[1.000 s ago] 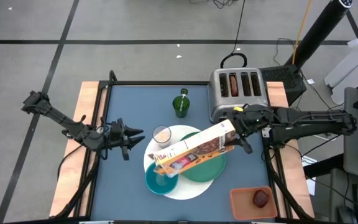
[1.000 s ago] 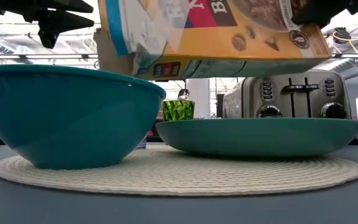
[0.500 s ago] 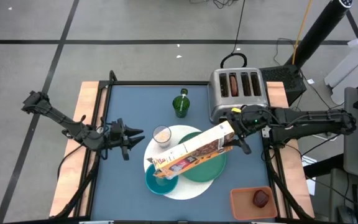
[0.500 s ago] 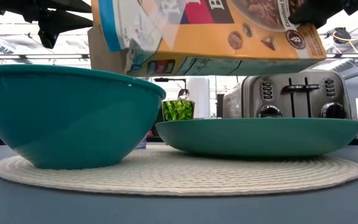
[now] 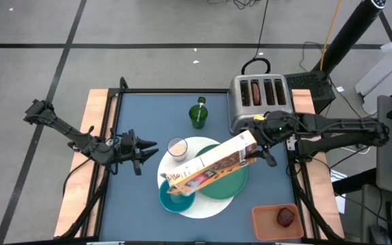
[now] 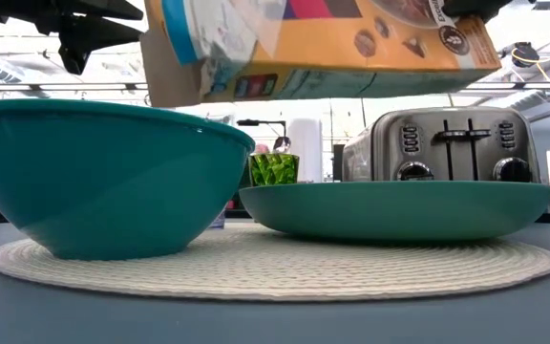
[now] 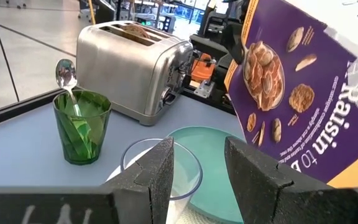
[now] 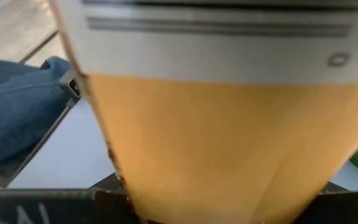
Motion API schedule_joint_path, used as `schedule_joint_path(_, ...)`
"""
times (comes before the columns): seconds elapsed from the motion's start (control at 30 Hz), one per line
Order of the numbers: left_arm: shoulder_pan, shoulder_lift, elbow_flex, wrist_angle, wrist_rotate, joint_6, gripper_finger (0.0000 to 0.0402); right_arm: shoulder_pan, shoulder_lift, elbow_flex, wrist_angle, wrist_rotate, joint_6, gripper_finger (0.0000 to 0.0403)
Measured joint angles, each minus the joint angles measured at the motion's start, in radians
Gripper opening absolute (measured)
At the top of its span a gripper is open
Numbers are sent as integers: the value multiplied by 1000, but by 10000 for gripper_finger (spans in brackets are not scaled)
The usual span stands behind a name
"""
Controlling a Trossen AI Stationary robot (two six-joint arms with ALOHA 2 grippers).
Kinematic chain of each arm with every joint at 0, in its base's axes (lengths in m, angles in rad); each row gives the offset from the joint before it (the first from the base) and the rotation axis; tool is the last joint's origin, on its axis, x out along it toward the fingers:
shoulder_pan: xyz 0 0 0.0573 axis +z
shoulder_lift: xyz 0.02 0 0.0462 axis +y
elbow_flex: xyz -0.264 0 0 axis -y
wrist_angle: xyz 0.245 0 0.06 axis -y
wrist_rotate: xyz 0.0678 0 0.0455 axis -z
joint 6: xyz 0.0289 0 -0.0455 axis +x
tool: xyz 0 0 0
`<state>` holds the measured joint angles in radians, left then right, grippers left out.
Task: Arrange a breakfast setting
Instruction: Pour the cereal from the cereal box into the blue bowl
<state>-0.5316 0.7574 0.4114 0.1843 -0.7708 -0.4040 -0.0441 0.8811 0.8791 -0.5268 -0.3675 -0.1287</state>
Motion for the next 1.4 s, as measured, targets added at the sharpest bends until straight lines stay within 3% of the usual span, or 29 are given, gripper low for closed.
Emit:
schedule_joint_path(0.5,0,0,0,0,0,2,149,0,132,98,-125,5,-52,174)
schedule_joint_path(1.4,0,2,0,0,0,7,149,0,117,96,-74,32,-78,175)
